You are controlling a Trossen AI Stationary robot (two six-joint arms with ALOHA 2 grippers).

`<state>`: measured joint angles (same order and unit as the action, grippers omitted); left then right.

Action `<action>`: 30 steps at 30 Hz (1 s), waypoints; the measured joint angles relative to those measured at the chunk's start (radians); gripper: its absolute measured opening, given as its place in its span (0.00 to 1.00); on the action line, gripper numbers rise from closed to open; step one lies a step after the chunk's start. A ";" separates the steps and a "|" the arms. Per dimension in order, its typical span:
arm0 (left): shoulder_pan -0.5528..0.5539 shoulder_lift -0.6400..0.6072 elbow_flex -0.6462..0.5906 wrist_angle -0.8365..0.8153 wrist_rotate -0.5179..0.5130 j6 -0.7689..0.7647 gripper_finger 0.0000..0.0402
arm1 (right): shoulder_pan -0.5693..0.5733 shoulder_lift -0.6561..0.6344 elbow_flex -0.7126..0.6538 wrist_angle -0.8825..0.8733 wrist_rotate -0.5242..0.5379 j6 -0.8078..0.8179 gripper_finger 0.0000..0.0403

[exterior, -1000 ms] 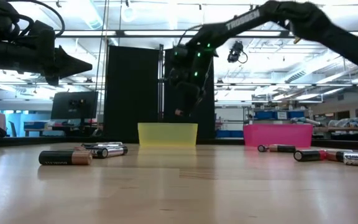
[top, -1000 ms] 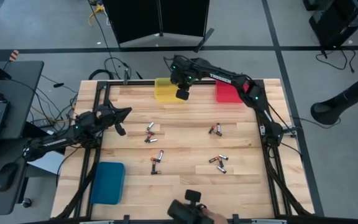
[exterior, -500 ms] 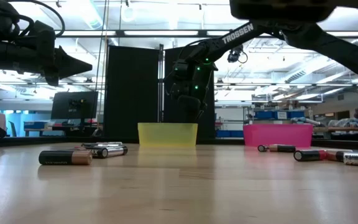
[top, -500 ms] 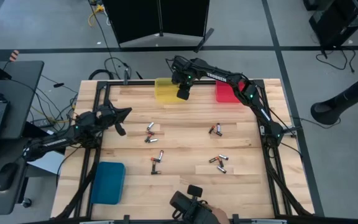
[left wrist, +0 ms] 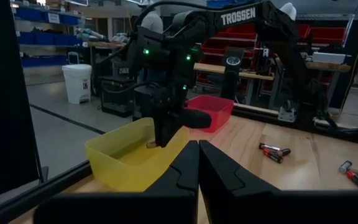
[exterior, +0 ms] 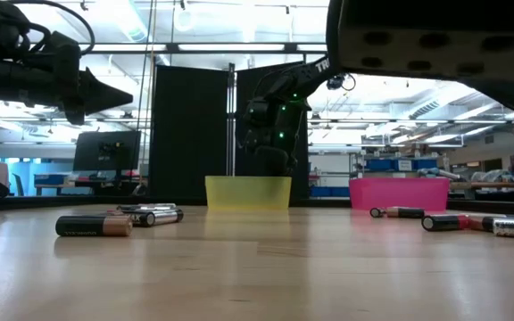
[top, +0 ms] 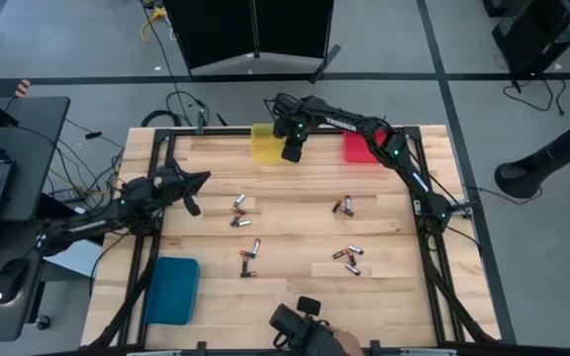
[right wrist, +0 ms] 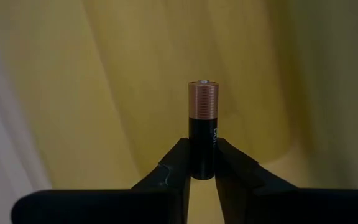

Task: Sort batteries
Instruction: Put the black-brown battery into the yellow bin, then put the silver battery into the red bin

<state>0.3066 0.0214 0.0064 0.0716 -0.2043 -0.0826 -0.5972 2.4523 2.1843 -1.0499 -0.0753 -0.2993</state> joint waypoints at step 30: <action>0.000 0.006 0.000 0.002 0.000 0.002 0.04 | 0.048 -0.001 0.120 -0.098 0.081 0.008 0.35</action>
<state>0.3069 0.0273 0.0063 0.0734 -0.2043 -0.0807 -0.5494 2.4516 2.3038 -1.1481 0.0059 -0.2913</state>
